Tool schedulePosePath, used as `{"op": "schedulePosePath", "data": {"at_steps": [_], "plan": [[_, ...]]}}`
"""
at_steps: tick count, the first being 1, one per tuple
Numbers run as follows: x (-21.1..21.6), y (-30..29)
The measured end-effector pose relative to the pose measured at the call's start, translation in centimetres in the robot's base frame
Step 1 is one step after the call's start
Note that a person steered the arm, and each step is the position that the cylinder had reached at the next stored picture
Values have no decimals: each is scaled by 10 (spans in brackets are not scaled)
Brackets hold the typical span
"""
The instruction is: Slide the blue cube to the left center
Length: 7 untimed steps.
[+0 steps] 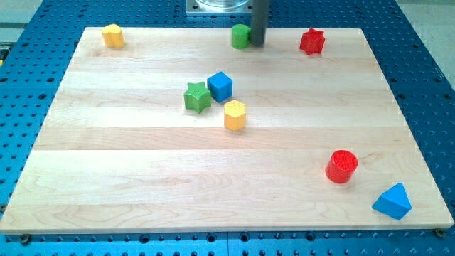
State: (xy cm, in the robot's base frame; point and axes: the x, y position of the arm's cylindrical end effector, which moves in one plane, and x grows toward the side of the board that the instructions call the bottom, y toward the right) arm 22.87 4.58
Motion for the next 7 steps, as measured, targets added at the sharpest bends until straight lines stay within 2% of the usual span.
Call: {"op": "schedulePosePath", "data": {"at_steps": [2, 5, 7], "plan": [[27, -8], [36, -21], [113, -22]]}}
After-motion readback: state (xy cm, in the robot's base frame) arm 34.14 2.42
